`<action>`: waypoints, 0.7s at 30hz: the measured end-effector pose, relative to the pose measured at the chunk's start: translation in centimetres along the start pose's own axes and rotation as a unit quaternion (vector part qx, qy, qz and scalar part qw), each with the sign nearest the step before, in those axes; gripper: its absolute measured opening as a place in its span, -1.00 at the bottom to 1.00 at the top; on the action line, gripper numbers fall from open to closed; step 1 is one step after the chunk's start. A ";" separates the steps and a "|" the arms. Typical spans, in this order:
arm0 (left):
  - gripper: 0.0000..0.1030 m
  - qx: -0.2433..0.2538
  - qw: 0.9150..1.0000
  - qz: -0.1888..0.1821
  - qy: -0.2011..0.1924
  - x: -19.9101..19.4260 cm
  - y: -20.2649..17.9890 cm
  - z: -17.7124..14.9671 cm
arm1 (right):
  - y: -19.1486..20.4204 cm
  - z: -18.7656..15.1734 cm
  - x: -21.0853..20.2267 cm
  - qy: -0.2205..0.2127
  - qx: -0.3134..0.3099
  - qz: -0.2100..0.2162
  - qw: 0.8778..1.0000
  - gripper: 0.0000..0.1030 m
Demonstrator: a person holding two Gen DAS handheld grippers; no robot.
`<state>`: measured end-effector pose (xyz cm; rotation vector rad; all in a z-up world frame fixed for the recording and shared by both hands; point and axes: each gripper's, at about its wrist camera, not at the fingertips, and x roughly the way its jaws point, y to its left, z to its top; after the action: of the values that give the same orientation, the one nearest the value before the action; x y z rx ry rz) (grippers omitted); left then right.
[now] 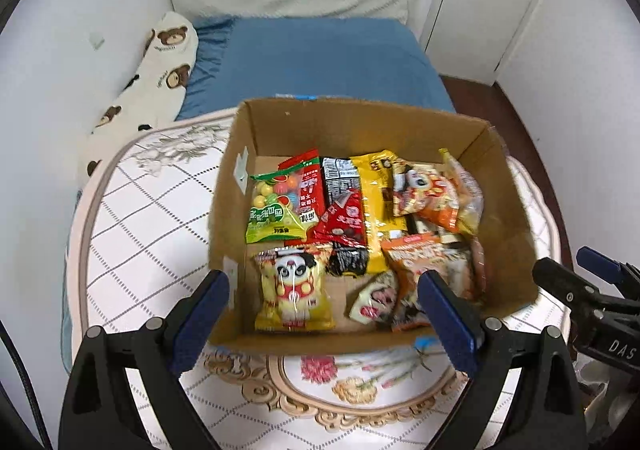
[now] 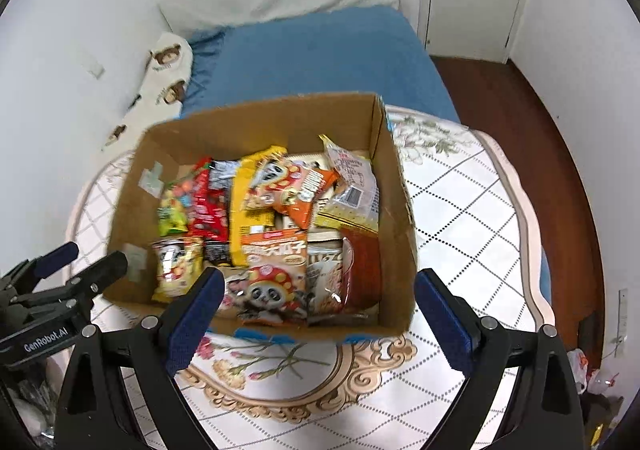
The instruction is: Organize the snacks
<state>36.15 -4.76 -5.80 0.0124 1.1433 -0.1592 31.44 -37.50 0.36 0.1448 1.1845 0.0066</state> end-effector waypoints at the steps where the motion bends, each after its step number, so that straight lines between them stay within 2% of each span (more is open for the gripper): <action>1: 0.87 0.002 1.000 -0.002 -0.009 -1.1 -0.1 -0.5 | 0.2 -0.6 -1.4 -0.014 -0.004 -0.001 1.000 0.90; 4: 0.87 0.006 0.999 0.009 -0.036 -4.4 -0.4 -2.3 | 0.4 -2.1 -4.6 -0.037 -0.007 0.004 0.999 0.90; 10: 0.87 0.004 0.997 0.005 -0.075 -9.9 -0.7 -5.7 | 1.0 -6.4 -11.3 -0.087 -0.023 -0.004 0.996 0.92; 16: 0.88 0.021 0.992 0.033 -0.118 -15.1 -1.7 -8.8 | 1.8 -10.3 -17.7 -0.136 -0.036 -0.020 0.990 0.93; 21: 0.88 0.027 0.988 0.043 -0.149 -18.9 -2.1 -11.2 | 2.5 -12.8 -21.7 -0.166 -0.039 -0.033 0.985 0.97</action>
<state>18.12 -3.60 6.84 0.0826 0.8392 -0.1110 11.56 -35.40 15.96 0.0340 0.8540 -0.0288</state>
